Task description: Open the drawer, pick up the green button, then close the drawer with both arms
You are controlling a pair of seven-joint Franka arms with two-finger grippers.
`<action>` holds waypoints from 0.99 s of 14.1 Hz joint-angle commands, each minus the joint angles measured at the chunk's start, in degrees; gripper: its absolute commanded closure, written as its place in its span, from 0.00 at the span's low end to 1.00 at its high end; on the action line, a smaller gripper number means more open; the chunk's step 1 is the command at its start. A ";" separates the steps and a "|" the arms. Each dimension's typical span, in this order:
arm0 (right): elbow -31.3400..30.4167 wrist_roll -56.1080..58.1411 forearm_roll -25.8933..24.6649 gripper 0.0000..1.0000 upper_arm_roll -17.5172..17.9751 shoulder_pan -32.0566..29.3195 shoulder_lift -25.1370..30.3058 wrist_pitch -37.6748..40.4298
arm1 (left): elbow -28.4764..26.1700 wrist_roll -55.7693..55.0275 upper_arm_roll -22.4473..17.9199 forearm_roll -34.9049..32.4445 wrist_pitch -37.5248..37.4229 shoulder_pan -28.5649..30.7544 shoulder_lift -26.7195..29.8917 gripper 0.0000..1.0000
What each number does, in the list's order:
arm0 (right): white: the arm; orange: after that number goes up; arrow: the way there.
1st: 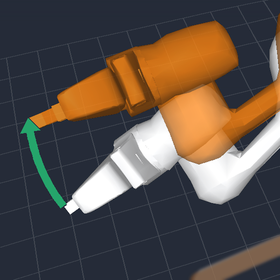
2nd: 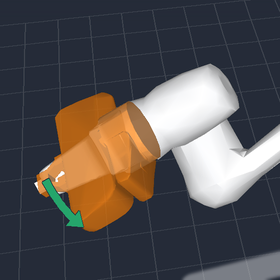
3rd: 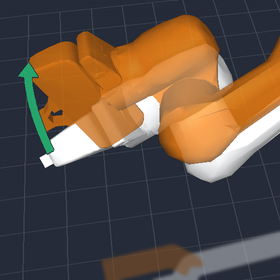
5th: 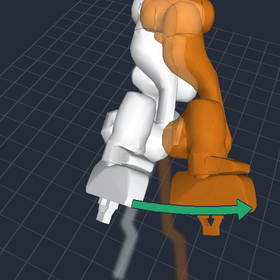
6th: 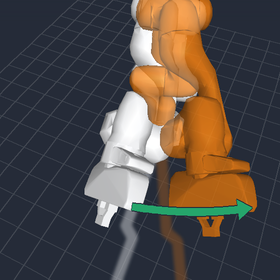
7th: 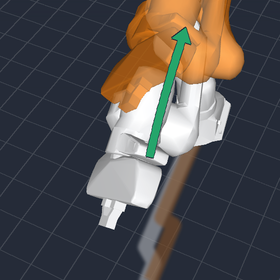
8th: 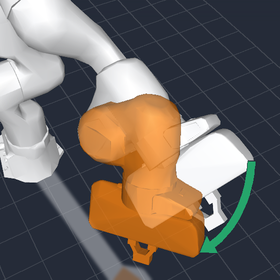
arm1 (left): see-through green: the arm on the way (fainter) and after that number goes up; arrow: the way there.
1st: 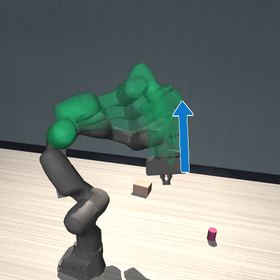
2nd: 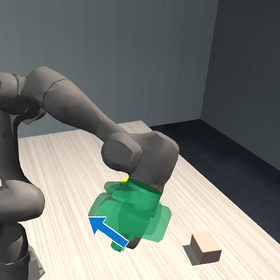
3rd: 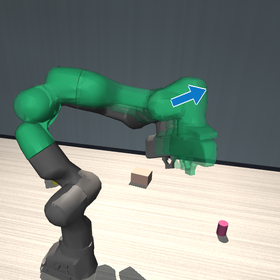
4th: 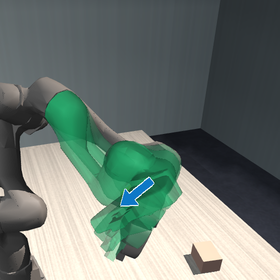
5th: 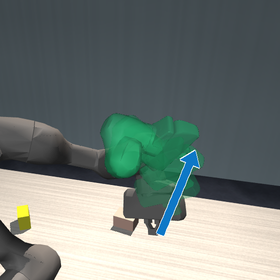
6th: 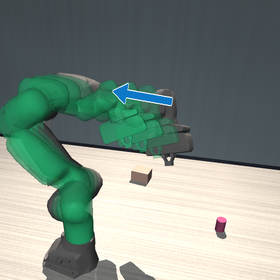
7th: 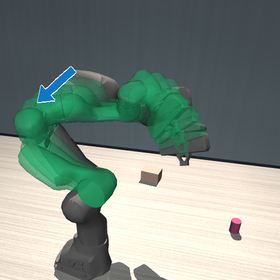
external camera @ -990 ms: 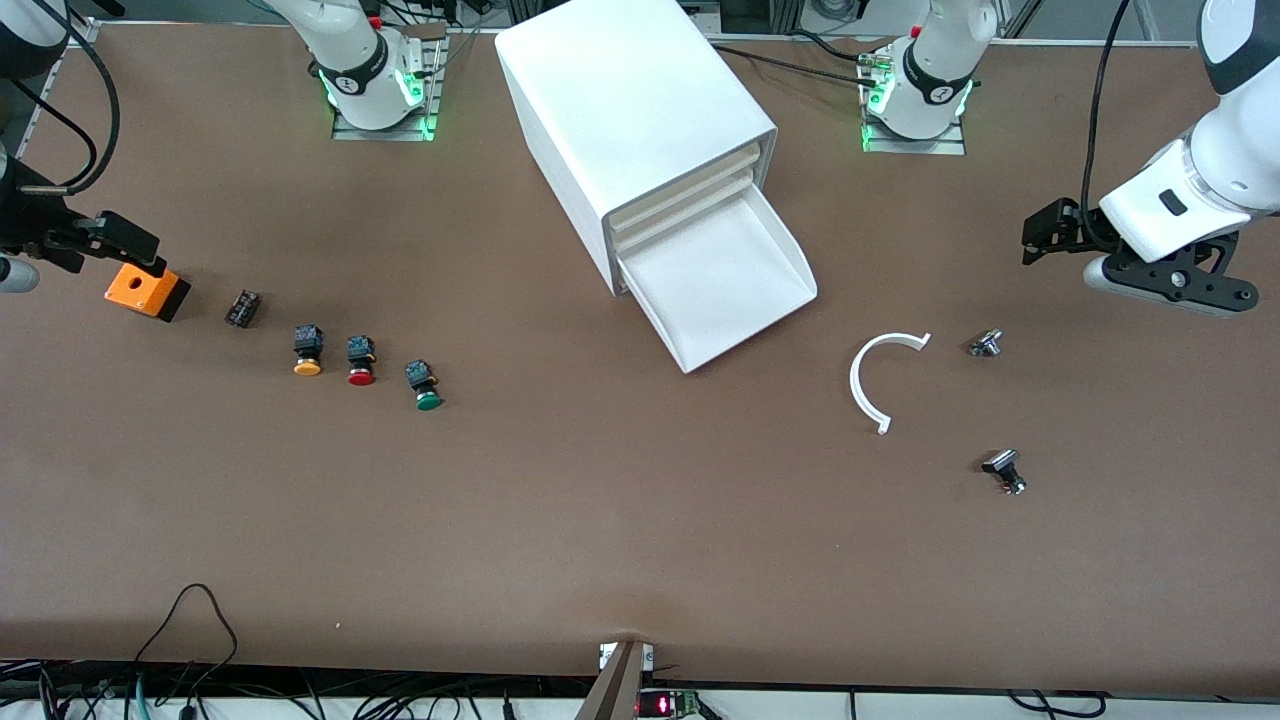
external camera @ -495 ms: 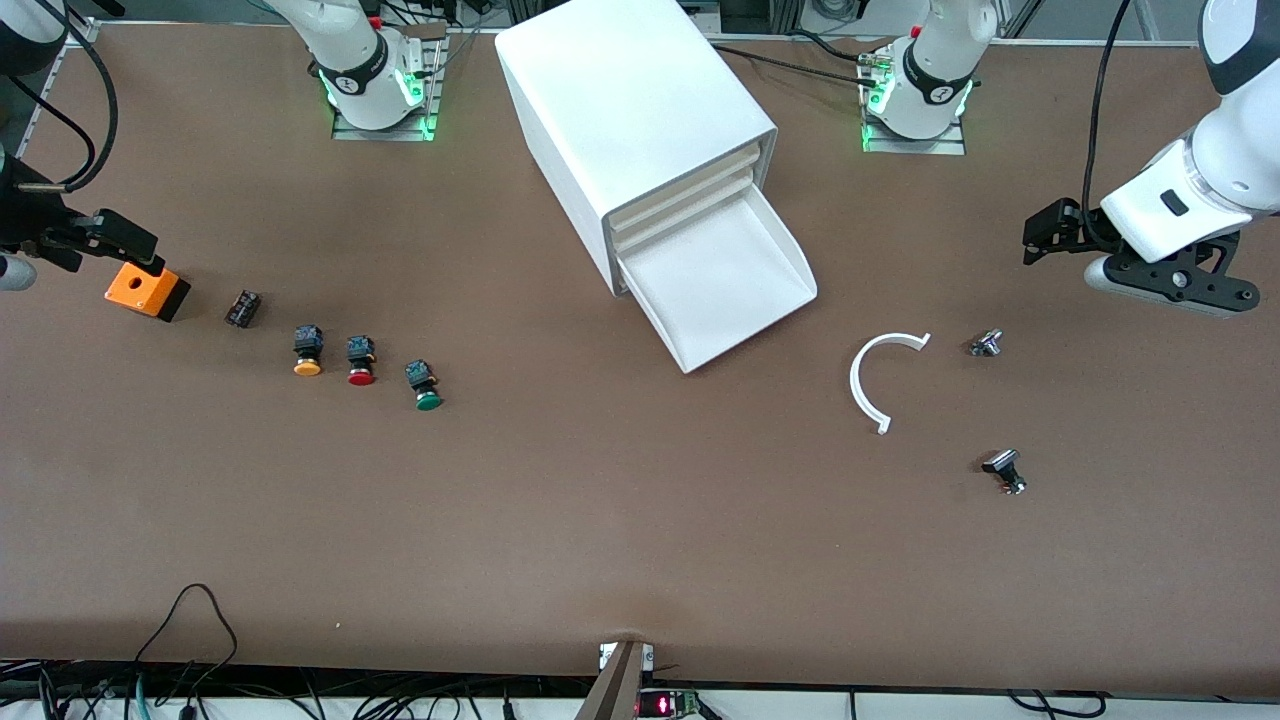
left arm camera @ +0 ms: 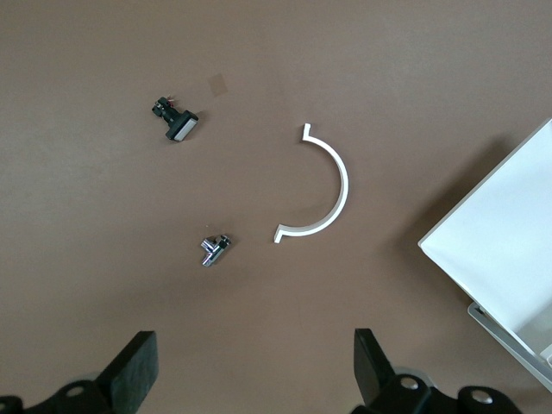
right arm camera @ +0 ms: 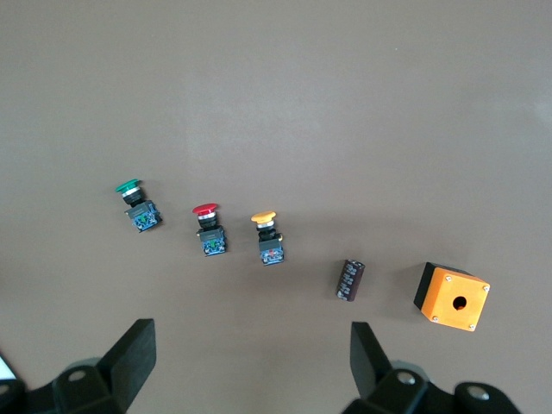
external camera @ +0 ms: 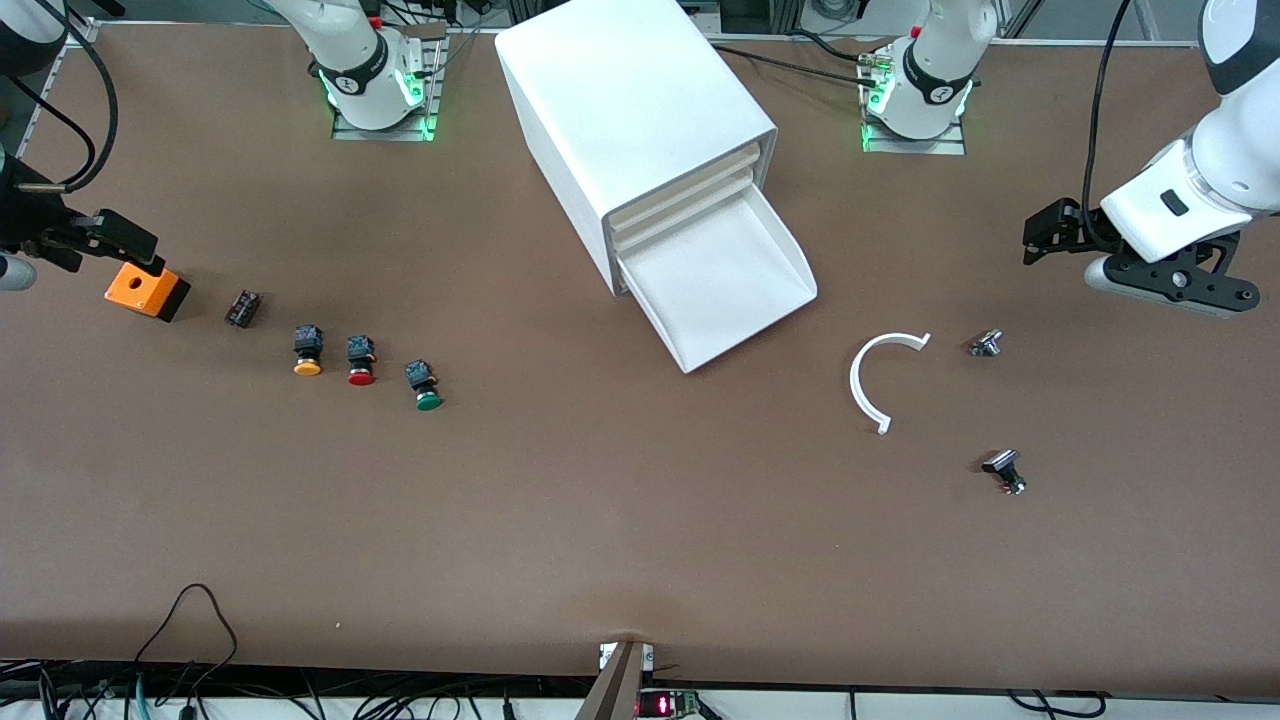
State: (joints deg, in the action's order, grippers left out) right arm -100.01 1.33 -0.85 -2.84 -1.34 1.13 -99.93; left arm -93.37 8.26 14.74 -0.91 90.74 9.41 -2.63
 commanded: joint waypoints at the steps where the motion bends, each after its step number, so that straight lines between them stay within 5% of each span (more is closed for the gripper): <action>1: 0.17 0.60 0.50 0.00 -0.05 -0.15 0.19 0.18 | 0.38 0.62 -0.58 0.20 -0.74 0.26 -1.14 0.00; 7: 0.17 0.95 0.24 0.00 -0.06 -0.07 -1.04 0.44 | 4.77 0.27 -0.23 0.29 -0.82 0.00 -4.04 0.00; 14: 0.17 0.87 0.24 0.00 -0.06 -0.07 -1.31 0.53 | 3.10 2.11 -0.15 0.99 -2.05 0.26 -10.27 0.00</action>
State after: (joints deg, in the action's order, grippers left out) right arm -100.03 1.33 -0.85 -2.89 -1.35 -0.23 -99.91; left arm -91.42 8.57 14.48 -0.90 89.89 9.11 -8.78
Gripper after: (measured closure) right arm 0.000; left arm 0.000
